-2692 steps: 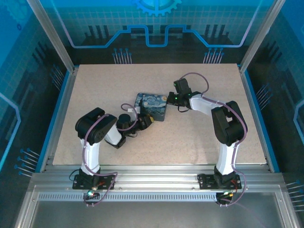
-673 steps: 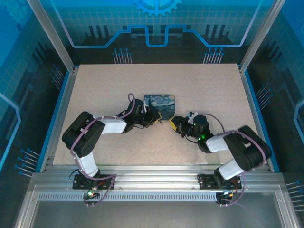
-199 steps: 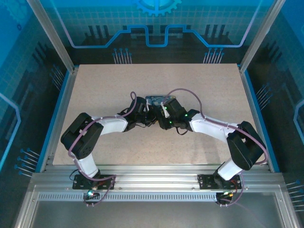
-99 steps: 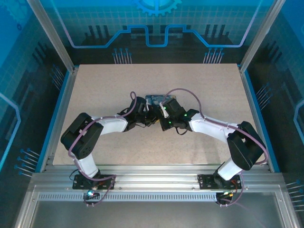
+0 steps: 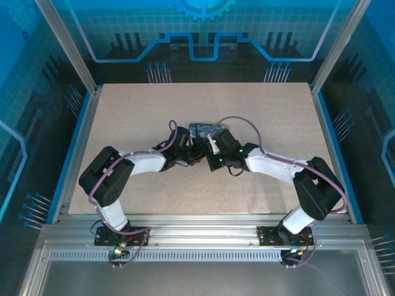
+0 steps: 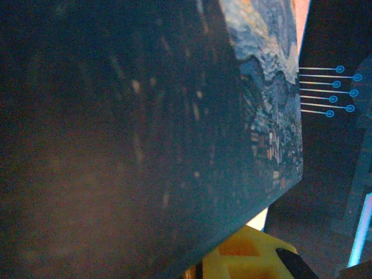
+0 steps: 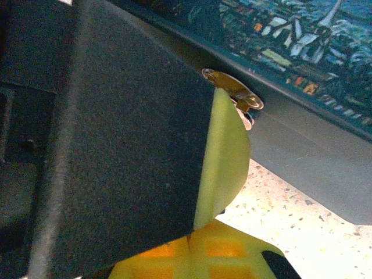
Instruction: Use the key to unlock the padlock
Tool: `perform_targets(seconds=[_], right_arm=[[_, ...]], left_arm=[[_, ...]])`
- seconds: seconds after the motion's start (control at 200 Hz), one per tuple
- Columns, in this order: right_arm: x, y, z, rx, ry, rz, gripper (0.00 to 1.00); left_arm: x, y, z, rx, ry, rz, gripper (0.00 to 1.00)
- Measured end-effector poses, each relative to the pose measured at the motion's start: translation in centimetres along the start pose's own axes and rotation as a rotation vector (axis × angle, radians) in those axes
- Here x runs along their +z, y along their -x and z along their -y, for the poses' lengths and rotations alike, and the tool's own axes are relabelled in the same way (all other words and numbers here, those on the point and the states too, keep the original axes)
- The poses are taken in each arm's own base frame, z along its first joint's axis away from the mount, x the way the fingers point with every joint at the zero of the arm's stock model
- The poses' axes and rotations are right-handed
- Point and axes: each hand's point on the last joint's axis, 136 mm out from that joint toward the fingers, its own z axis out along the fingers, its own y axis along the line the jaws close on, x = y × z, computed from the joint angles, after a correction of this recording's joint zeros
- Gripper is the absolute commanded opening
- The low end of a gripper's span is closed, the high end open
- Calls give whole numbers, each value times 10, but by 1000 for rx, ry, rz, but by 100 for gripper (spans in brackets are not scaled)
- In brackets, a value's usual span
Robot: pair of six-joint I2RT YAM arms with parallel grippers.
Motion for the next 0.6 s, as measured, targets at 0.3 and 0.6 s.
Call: perform_targets(seconds=[0.3,0.6], right_arm=[[16,-13,-2,21,36,-23,0],[24,-19,0,26,39,-38,0]], left_arm=[[4,-4,-18,-17,29,-4,33],[3,-7,-26,-15,31,-2,39]])
